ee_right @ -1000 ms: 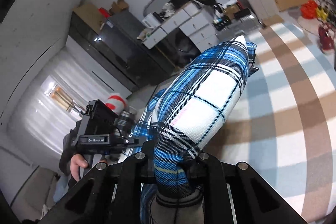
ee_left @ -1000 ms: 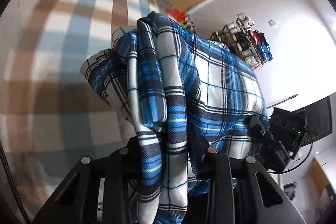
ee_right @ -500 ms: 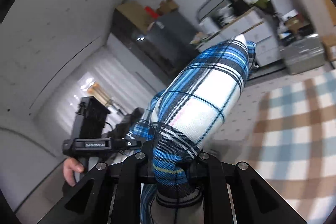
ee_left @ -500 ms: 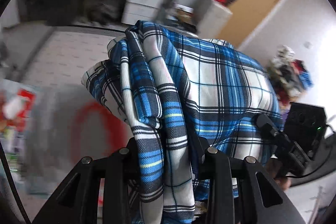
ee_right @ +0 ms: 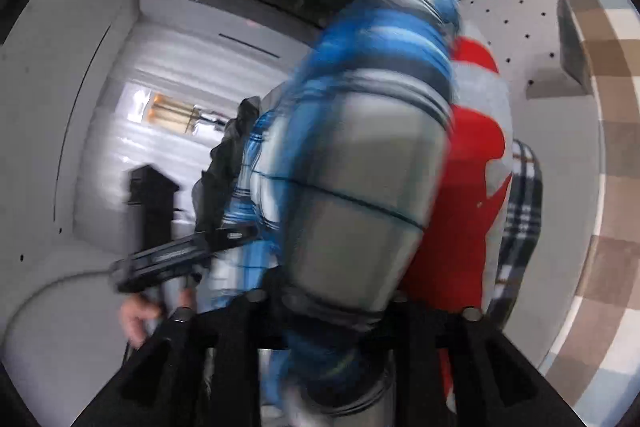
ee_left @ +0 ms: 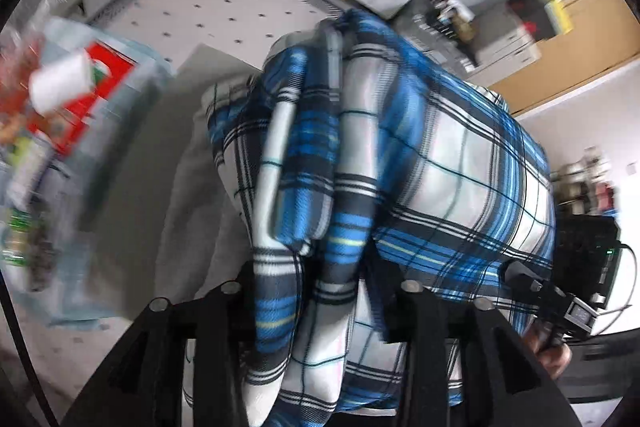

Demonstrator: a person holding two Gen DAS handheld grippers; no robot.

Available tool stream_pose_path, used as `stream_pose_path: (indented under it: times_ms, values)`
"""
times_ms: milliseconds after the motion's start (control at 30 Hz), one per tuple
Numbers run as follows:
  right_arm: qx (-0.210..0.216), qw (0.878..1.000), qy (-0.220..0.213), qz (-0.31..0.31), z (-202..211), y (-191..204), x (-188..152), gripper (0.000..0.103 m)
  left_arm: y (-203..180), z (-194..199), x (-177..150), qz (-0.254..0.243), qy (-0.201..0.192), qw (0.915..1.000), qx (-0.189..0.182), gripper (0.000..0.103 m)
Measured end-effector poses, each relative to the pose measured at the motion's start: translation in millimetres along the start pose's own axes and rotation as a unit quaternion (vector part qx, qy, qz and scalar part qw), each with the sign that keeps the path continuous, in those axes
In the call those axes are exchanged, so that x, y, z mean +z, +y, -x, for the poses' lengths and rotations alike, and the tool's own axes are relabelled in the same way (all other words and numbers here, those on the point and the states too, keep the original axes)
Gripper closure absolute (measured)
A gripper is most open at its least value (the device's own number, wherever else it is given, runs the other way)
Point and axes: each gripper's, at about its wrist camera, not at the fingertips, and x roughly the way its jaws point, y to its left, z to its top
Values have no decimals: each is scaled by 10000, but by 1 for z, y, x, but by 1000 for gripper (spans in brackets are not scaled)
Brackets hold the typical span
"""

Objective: Fold large clothes
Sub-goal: 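Carry the bundle to the grey dresser and place it on the clothes stack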

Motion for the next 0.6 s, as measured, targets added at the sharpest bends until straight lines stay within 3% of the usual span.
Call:
stream_pose_path:
  times_ms: [33,167,233,300,467,600]
  values:
    - [-85,9999,30,95,1,1,1,71,8,1,0,-1,-49,9999,-118,51]
    - [-678,9956,133,638,5,20,0,62,23,-2,-7,-19,-100,9991,-406,45]
    - [-1124,9885,153,1001,6,31,3,50,28,1,-9,-61,-163,9993,-320,44]
    - [-1745,9734,102,1481,9,44,-1,29,32,6,-7,-101,-180,9997,-146,40]
    - [-2224,9528,84,2065,17,65,-10,27,40,31,-9,83,-361,9986,371,38]
    - [-2364,9402,19,2454,25,73,-28,27,31,57,-23,169,-858,9938,692,38]
